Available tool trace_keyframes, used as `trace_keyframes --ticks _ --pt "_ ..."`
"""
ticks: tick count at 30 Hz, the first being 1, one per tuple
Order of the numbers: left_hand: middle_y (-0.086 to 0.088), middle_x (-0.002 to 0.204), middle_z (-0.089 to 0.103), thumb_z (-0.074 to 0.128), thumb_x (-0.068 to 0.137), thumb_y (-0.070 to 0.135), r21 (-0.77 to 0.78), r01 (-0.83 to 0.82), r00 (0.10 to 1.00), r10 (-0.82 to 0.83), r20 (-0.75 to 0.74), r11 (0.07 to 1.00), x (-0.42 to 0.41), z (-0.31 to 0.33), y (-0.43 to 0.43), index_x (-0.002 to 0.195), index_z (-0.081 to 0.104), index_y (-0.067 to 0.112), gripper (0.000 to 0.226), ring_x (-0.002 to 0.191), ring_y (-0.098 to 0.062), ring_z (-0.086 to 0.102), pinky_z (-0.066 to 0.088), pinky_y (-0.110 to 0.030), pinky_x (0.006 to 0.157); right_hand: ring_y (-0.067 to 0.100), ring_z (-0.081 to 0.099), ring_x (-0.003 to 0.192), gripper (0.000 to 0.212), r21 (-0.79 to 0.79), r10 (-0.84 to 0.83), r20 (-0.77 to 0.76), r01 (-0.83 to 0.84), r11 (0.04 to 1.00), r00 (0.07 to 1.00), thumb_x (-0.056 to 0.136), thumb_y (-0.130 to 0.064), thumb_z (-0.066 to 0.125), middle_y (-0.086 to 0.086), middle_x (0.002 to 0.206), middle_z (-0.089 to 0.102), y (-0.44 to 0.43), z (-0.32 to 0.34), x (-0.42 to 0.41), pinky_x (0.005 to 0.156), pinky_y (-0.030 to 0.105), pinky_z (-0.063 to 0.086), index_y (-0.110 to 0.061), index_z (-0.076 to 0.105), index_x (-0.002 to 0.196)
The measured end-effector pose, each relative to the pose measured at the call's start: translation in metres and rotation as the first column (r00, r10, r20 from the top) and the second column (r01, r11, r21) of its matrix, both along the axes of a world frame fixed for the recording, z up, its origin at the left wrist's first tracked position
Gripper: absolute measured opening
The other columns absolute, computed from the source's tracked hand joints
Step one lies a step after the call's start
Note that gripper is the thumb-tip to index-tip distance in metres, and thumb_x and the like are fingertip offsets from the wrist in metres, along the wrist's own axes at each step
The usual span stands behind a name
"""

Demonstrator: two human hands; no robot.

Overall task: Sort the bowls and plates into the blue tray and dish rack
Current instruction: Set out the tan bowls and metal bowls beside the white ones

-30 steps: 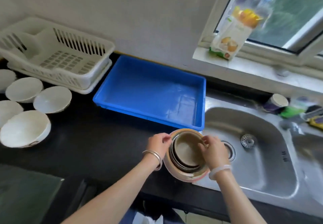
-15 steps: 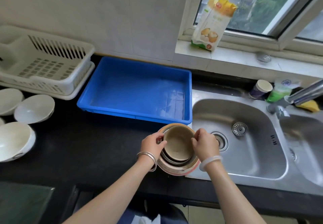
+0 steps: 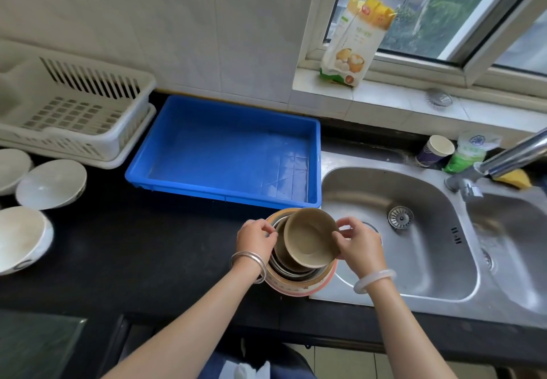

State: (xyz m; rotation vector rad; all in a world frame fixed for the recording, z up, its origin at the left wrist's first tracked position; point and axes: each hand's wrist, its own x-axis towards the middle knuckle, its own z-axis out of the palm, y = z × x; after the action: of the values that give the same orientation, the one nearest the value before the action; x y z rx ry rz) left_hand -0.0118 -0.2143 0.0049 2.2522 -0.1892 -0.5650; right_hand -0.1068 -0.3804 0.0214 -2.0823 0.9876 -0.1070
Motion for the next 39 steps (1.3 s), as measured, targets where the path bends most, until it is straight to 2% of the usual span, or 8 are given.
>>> trace_keyframes --ticks 5,9,14,19,25,31,34,39 --pt "0.003 0.083 0.059 0.055 0.089 0.016 -0.027 -0.025 1.000 0.024 -0.016 0.999 0.003 0.004 -0.004 0.085 0.059 0.015 0.006 0.069 -0.004 0.051 0.035 -0.010 0.052 0.023 0.068 0.061 0.013 0.036 -0.022 0.025 0.021 0.999 0.999 0.084 -0.006 0.061 0.011 0.078 0.071 -0.006 0.007 0.001 0.049 0.021 0.057 -0.010 0.068 0.094" --pt "0.004 0.076 0.059 0.056 0.088 0.016 -0.062 -0.064 0.997 0.062 -0.042 0.996 0.009 0.009 0.000 0.081 0.060 0.014 0.008 0.069 -0.008 0.055 0.038 -0.013 0.053 0.021 0.069 0.059 0.012 0.064 -0.015 0.072 0.011 0.998 0.997 0.084 -0.007 0.062 0.006 0.073 0.070 -0.007 0.022 0.005 0.056 0.032 0.061 -0.014 0.067 0.093" --pt "-0.002 0.081 0.066 0.060 0.085 0.014 -0.160 -0.193 0.974 0.169 -0.153 0.968 0.026 0.021 0.018 0.083 0.062 0.011 0.005 0.079 -0.018 0.066 0.057 -0.032 0.075 0.016 0.070 0.063 0.014 0.106 0.007 0.162 -0.024 0.994 0.987 0.083 -0.006 0.064 0.000 0.074 0.070 -0.002 0.046 0.025 0.057 0.034 0.061 -0.017 0.067 0.093" --pt "-0.004 0.082 0.067 0.063 0.083 0.009 -0.261 -0.410 0.905 0.354 -0.237 0.874 0.048 0.029 0.062 0.079 0.061 0.012 0.005 0.075 -0.012 0.066 0.054 -0.019 0.060 0.022 0.070 0.071 0.013 0.097 0.099 0.185 -0.118 0.988 0.978 0.082 -0.007 0.065 0.006 0.079 0.071 0.021 0.059 0.063 0.063 0.037 0.061 -0.016 0.066 0.091" --pt "-0.007 0.083 0.068 0.062 0.083 0.007 -0.254 -0.620 0.781 0.555 -0.287 0.742 0.065 0.018 0.140 0.081 0.063 0.011 0.004 0.078 -0.017 0.069 0.058 -0.027 0.069 0.019 0.067 0.065 0.012 0.183 0.234 0.180 -0.266 0.946 0.955 0.084 -0.006 0.063 0.009 0.082 0.069 0.069 0.047 0.115 0.050 0.025 0.058 -0.019 0.063 0.084" --pt "-0.008 0.074 0.062 0.060 0.084 0.001 -0.259 -0.835 0.550 0.751 -0.366 0.485 0.064 -0.005 0.221 0.070 0.058 0.007 0.015 0.072 -0.019 0.064 0.055 -0.032 0.076 0.017 0.066 0.064 0.019 0.274 0.377 0.157 -0.408 0.871 0.913 0.082 -0.005 0.060 0.012 0.087 0.067 0.139 0.019 0.175 0.047 0.022 0.056 -0.022 0.060 0.072" --pt "-0.012 0.078 0.060 0.059 0.084 -0.001 -0.237 -0.898 0.437 0.815 -0.381 0.370 0.064 -0.017 0.256 0.070 0.057 0.006 0.016 0.078 -0.025 0.063 0.054 -0.033 0.077 0.013 0.066 0.062 0.013 0.278 0.439 0.129 -0.457 0.845 0.889 0.081 -0.007 0.059 0.009 0.091 0.065 0.179 0.003 0.205 0.045 0.018 0.053 -0.018 0.061 0.076" --pt "-0.015 0.085 0.060 0.060 0.084 0.000 -0.198 -0.942 0.329 0.859 -0.392 0.270 0.065 -0.035 0.297 0.072 0.057 0.005 0.014 0.084 -0.028 0.061 0.054 -0.035 0.079 0.005 0.064 0.052 0.011 0.301 0.492 0.065 -0.487 0.820 0.868 0.082 -0.009 0.057 0.001 0.086 0.061 0.240 -0.020 0.247 0.043 0.014 0.051 -0.015 0.062 0.089"
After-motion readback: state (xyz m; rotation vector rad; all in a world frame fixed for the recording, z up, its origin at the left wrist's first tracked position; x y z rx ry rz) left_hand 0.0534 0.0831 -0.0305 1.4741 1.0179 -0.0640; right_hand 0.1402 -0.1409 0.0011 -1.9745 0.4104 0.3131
